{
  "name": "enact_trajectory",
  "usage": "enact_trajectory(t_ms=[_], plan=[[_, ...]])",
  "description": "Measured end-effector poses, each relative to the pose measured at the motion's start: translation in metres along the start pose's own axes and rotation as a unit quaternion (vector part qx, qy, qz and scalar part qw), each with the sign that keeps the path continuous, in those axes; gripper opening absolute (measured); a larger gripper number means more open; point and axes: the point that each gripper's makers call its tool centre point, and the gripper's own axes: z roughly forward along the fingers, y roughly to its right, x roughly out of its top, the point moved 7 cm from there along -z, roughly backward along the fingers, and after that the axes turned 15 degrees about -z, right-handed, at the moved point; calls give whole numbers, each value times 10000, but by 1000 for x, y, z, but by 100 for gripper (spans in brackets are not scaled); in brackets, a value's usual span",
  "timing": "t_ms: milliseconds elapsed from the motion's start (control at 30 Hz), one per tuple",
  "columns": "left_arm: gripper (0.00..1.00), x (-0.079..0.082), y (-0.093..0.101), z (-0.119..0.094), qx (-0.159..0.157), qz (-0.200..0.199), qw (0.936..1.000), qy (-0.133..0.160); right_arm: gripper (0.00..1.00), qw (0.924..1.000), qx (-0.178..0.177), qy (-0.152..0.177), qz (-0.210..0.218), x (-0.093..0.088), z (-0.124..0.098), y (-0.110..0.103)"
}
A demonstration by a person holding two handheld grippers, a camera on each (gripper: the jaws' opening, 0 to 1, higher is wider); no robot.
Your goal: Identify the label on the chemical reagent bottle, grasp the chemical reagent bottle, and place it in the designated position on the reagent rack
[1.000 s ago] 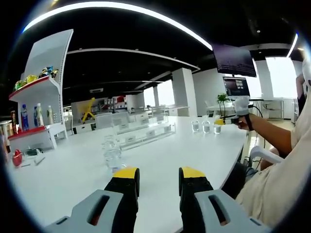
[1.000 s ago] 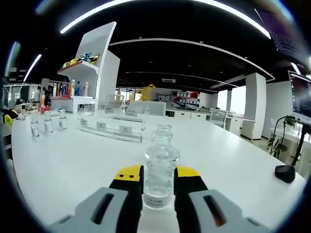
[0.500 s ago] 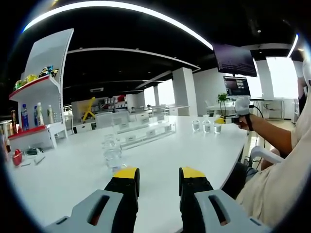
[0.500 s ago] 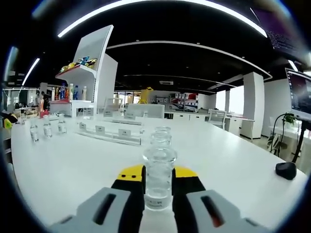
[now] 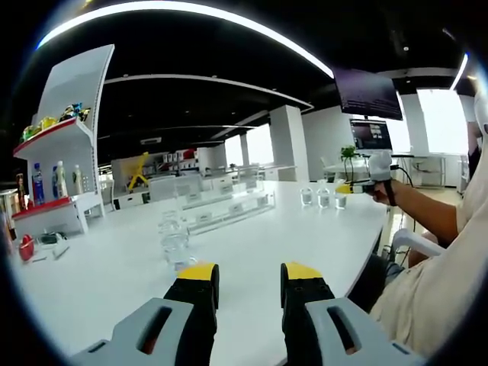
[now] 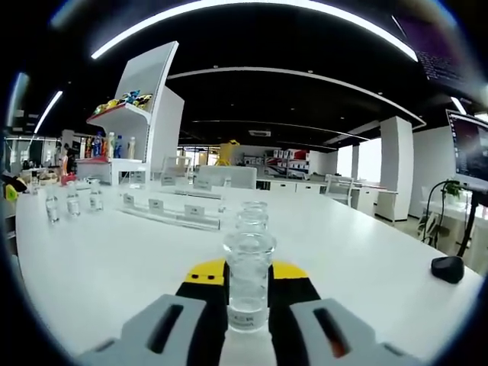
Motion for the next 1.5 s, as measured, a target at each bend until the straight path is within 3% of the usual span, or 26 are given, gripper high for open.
enact_trajectory(t_ms=[733, 1200, 1500], plan=[[32, 4, 5, -1, -89, 35, 10000, 26, 19, 9998, -86, -96, 138, 6, -4, 5], [32, 3, 6, -3, -80, 65, 9999, 20, 19, 9994, 30, 253, 230, 41, -13, 4], [32, 5, 4, -5, -35, 77, 10000, 21, 19, 9984, 151, 511, 199, 69, -7, 5]])
